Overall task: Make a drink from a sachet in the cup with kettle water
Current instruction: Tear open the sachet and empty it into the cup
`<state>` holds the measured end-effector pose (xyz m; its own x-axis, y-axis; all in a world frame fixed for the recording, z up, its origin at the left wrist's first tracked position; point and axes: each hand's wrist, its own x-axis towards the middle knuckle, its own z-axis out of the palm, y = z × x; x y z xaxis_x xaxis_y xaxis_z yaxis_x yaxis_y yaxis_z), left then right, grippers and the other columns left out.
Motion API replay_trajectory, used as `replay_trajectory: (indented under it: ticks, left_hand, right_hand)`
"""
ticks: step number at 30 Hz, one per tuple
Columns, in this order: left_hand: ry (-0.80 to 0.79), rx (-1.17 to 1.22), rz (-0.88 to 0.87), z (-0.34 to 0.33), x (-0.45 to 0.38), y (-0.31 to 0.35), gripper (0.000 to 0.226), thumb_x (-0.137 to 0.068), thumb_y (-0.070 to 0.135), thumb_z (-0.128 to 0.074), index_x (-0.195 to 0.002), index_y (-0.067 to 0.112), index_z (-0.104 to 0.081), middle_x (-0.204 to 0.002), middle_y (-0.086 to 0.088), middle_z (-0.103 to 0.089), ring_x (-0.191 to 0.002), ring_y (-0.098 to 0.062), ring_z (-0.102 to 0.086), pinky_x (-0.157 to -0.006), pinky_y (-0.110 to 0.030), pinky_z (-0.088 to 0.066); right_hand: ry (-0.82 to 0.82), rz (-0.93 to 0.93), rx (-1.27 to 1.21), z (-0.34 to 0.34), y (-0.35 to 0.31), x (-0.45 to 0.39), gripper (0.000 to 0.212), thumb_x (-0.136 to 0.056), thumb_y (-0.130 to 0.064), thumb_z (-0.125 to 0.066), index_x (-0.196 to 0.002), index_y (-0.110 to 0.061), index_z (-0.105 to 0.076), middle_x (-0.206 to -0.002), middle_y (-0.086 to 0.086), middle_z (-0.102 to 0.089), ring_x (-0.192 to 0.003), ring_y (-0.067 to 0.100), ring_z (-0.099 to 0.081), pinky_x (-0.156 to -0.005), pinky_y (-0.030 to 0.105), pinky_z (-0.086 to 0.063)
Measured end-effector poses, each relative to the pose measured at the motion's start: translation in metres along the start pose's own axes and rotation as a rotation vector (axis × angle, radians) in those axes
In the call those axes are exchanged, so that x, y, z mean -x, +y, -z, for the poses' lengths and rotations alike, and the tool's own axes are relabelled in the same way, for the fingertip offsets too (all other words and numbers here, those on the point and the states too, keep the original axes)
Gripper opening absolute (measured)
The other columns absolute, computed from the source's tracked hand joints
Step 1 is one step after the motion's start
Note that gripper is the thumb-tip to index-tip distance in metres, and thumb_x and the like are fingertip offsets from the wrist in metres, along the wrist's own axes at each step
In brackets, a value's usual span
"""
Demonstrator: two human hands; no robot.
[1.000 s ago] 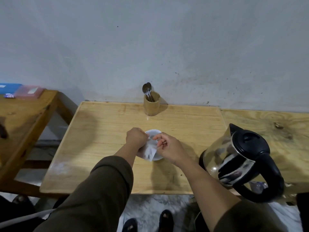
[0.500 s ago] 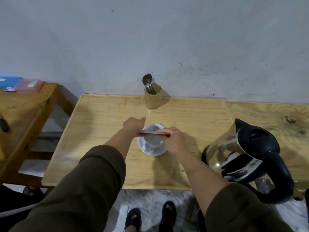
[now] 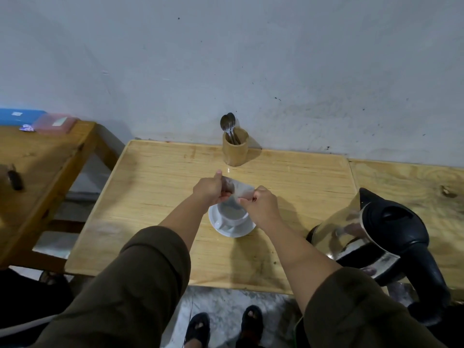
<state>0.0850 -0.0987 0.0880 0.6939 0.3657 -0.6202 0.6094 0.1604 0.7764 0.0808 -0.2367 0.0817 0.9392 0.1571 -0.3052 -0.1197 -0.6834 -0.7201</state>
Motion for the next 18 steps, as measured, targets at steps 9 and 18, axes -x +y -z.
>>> replay_trajectory:
  ticks: [9,18]
  left_hand:
    - [-0.028,0.022,-0.015,0.0044,-0.0003,-0.0028,0.050,-0.098,0.042,-0.041,-0.072,0.002,-0.057,-0.071,-0.013,-0.059,-0.063,-0.020,-0.060,-0.071,-0.031,-0.057]
    - [-0.038,-0.022,-0.049,0.0047,-0.0014,-0.0069,0.051,-0.096,0.046,-0.042,-0.068,0.007,-0.060,-0.075,-0.012,-0.063,-0.086,-0.033,-0.063,-0.096,-0.047,-0.054]
  right_hand:
    - [0.020,0.022,-0.026,-0.0028,-0.0045,-0.0045,0.019,-0.079,-0.018,-0.072,-0.086,-0.001,-0.068,-0.075,-0.004,-0.045,-0.081,0.015,-0.048,-0.065,0.017,-0.031]
    - [0.049,0.046,0.007,-0.0043,-0.0095,-0.0047,0.022,-0.073,-0.018,-0.079,-0.069,-0.007,-0.061,-0.088,0.005,-0.049,-0.080,0.017,-0.048,-0.061,0.019,-0.033]
